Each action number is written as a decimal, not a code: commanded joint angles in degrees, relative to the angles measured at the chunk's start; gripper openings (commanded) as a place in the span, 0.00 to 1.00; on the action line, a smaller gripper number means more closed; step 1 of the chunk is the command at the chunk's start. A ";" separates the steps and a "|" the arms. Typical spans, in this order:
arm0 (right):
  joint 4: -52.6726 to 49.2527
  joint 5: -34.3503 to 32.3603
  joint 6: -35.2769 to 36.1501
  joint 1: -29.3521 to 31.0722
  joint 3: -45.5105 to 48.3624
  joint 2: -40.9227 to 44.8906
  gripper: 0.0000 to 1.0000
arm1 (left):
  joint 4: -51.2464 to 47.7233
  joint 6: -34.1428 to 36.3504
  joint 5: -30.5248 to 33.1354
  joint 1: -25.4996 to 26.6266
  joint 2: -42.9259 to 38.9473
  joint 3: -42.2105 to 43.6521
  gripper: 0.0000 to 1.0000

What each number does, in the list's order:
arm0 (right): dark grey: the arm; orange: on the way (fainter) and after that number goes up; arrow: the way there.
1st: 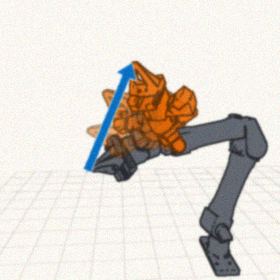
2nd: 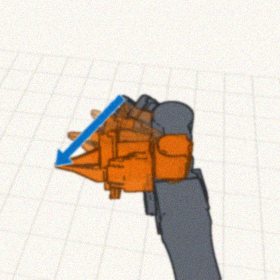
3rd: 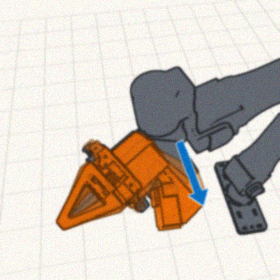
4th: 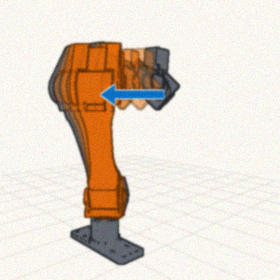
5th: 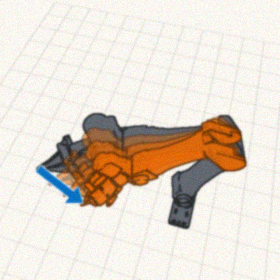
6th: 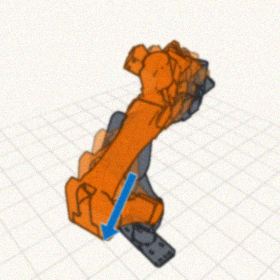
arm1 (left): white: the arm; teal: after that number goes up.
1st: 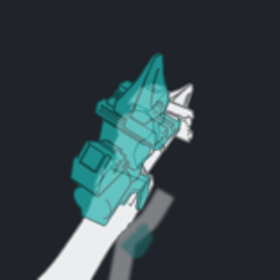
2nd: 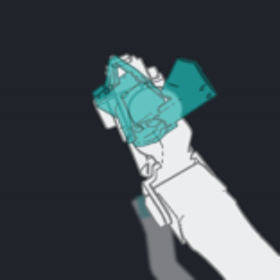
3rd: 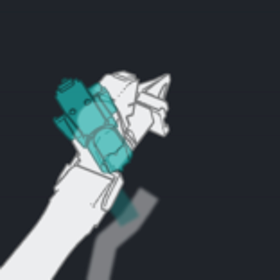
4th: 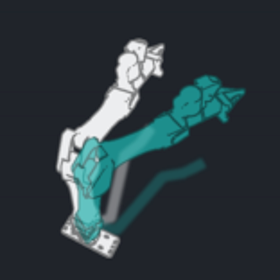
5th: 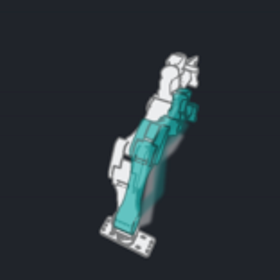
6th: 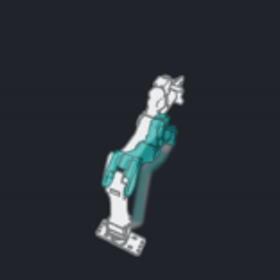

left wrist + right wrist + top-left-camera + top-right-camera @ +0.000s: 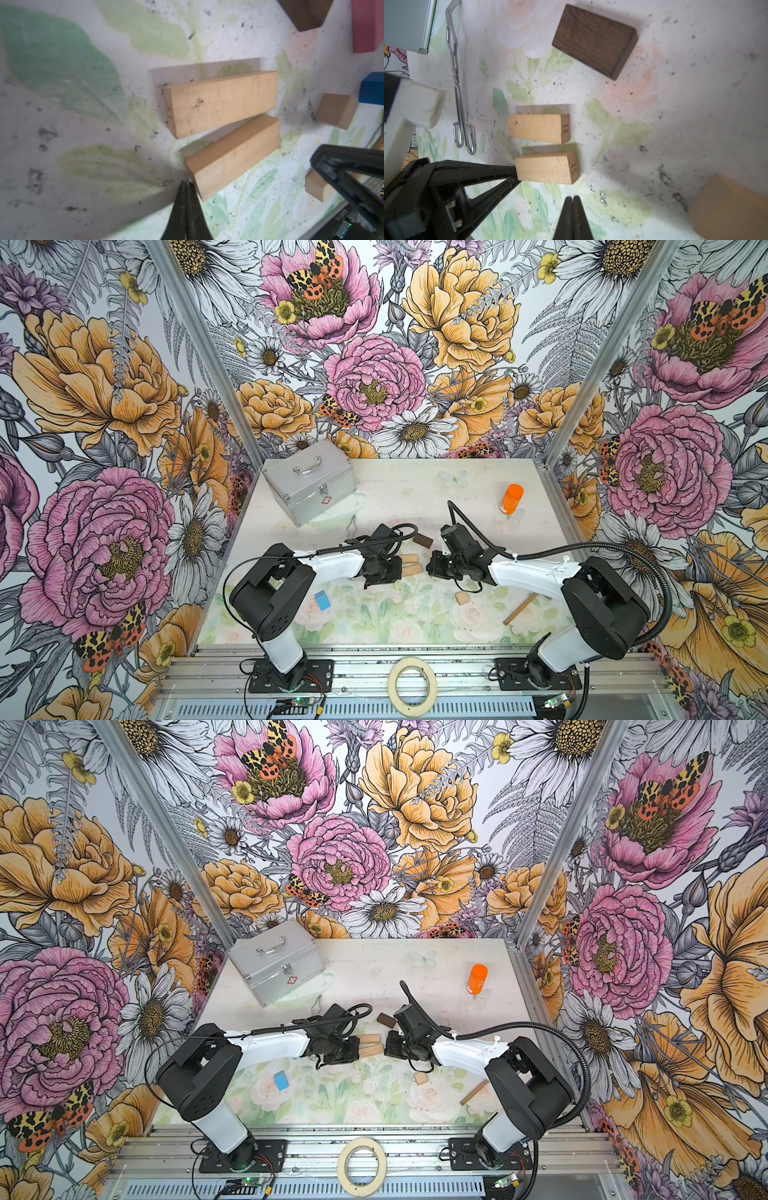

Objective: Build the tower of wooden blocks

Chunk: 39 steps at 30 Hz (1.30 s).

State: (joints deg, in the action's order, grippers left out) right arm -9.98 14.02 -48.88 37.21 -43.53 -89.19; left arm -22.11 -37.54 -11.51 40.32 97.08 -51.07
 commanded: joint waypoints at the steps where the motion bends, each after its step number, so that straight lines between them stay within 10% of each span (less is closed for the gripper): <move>1: 2.69 1.91 -0.93 1.47 -0.10 -2.47 0.00 | -1.02 0.67 1.15 -0.85 -1.31 0.43 0.00; 39: 6.93 3.01 -5.16 6.34 -6.21 -13.33 0.00 | -3.92 2.47 5.53 -7.19 -11.47 2.03 0.00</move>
State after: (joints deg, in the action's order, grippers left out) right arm -3.68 16.84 -52.95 42.96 -48.71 -100.73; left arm -25.74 -36.01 -7.25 33.61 87.29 -49.80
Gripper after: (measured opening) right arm 0.042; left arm 0.045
